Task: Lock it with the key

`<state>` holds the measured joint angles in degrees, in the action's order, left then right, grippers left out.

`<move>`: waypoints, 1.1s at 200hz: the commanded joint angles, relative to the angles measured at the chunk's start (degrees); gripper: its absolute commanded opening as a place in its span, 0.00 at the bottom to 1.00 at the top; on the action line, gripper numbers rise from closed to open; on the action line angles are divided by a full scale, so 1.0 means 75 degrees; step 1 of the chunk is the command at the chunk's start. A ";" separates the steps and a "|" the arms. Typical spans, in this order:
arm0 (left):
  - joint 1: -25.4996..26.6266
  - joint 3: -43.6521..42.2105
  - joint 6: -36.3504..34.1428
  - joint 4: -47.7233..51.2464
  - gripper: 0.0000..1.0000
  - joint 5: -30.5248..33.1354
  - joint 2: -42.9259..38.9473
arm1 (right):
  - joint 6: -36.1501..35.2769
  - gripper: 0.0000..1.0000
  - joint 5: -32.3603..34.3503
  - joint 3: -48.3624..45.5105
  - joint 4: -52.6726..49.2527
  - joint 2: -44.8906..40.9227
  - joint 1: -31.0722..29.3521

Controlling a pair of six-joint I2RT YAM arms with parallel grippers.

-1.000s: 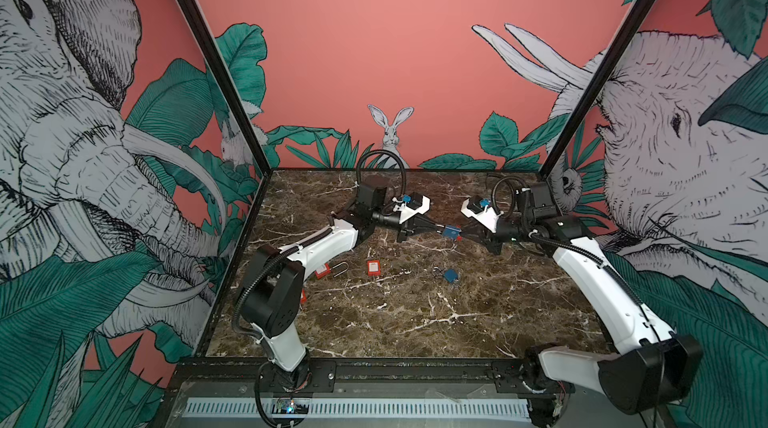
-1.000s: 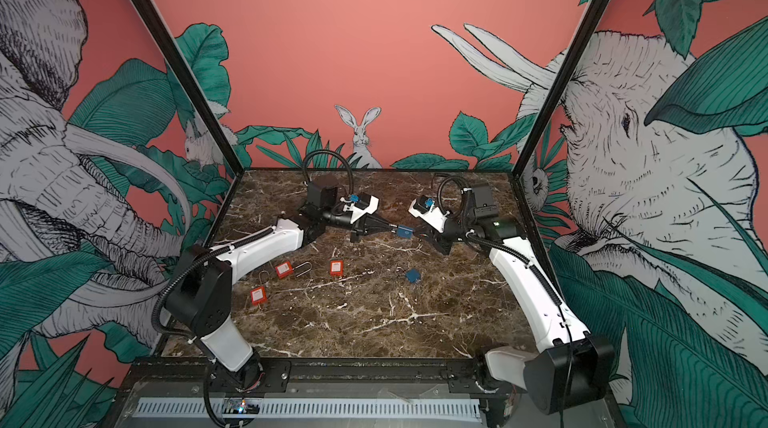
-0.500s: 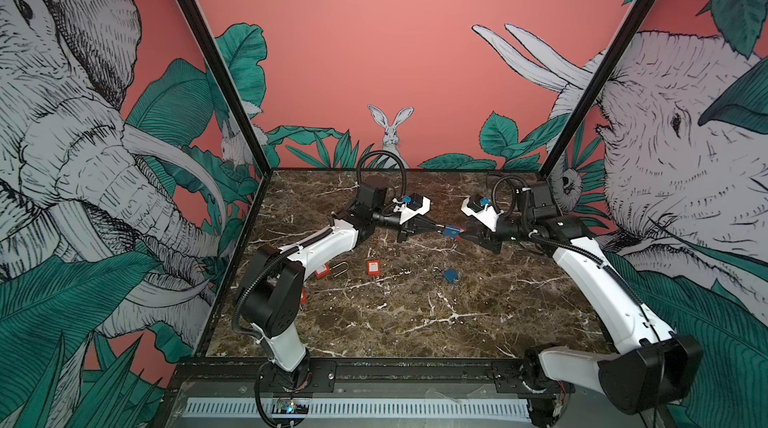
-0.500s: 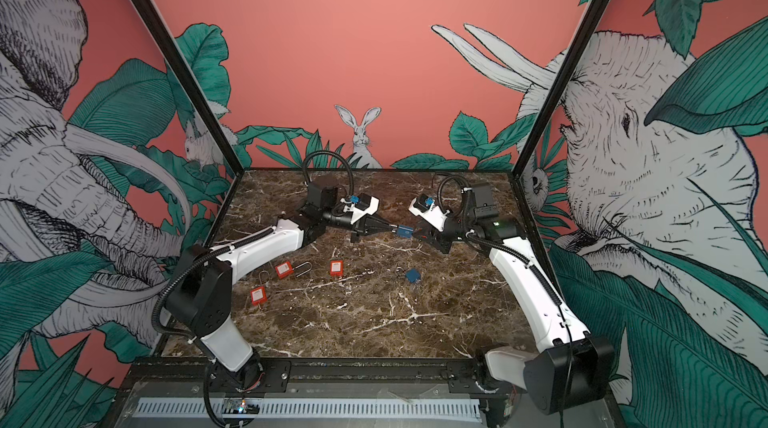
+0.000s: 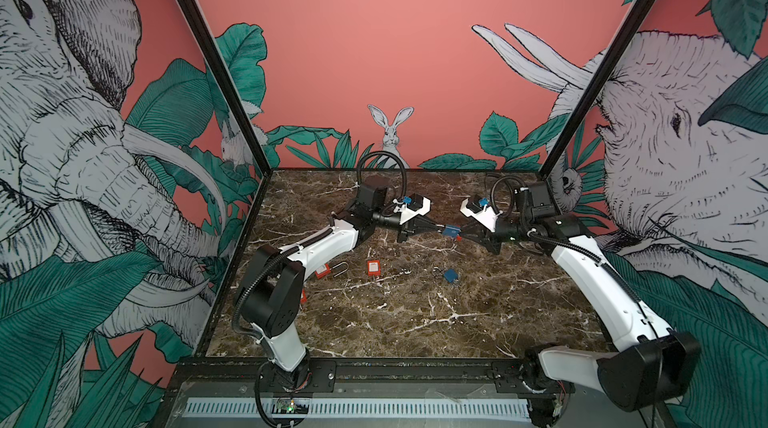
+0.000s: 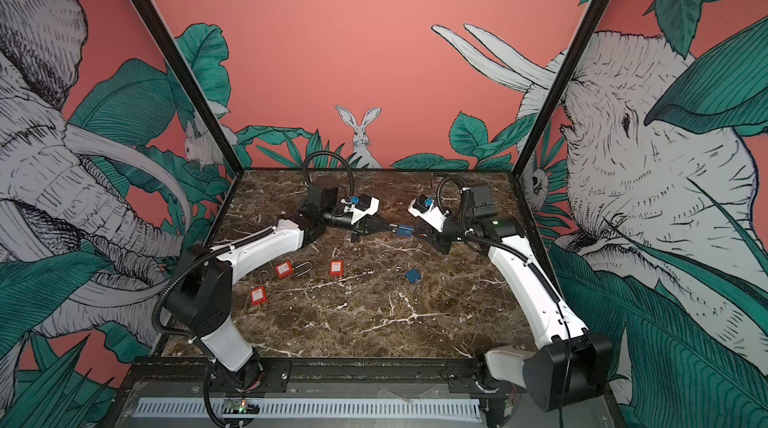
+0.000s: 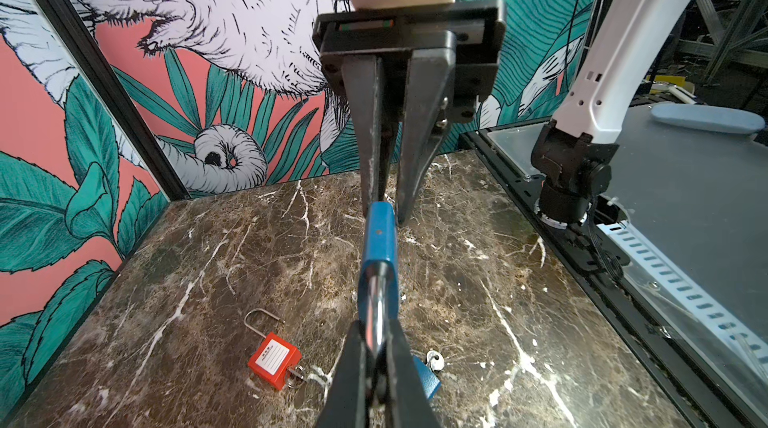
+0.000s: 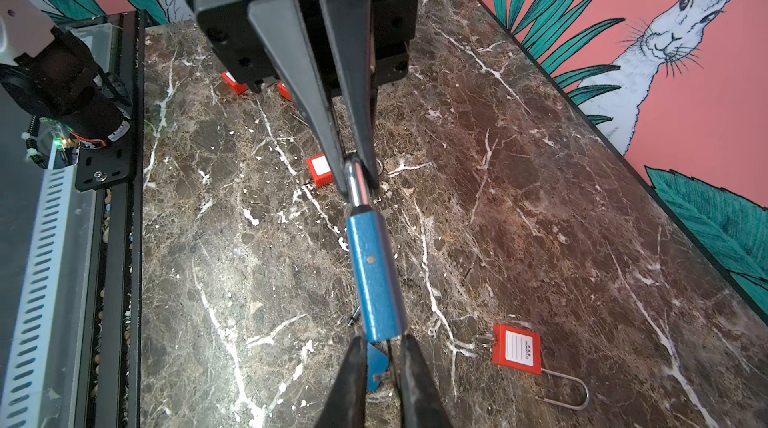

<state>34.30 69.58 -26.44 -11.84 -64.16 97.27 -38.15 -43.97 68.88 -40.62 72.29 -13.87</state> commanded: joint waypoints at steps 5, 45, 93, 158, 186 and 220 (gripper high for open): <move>0.0076 -0.0031 -0.0131 -0.0145 0.00 -0.0379 -0.0431 | -0.0214 0.13 -0.0068 0.0226 -0.0142 0.0051 0.0028; 0.0078 -0.0055 -0.0126 -0.0134 0.00 -0.0386 -0.0465 | -0.0497 0.04 0.0035 0.0377 -0.0554 0.0092 0.0024; 0.0020 0.0167 -0.0297 0.0516 0.00 -0.0613 -0.0379 | -0.0922 0.00 0.0070 0.0484 -0.1064 0.0093 0.0116; -0.0109 0.0717 -0.1168 0.2035 0.00 -0.0679 -0.0253 | -0.1013 0.00 0.0178 0.0094 -0.1076 -0.0226 0.0307; -0.0166 0.1129 -0.1555 0.2984 0.00 -0.0788 -0.0062 | -0.1078 0.00 0.0237 0.0007 -0.1163 -0.0298 0.0384; -0.0225 0.1457 -0.2011 0.3739 0.00 -0.0685 0.0068 | -0.1089 0.00 0.0316 -0.0154 -0.1170 -0.0396 0.0447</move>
<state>33.67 77.34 -36.91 9.23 -66.61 97.97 -45.39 -43.64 68.79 -48.53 70.48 -11.66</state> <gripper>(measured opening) 0.089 0.047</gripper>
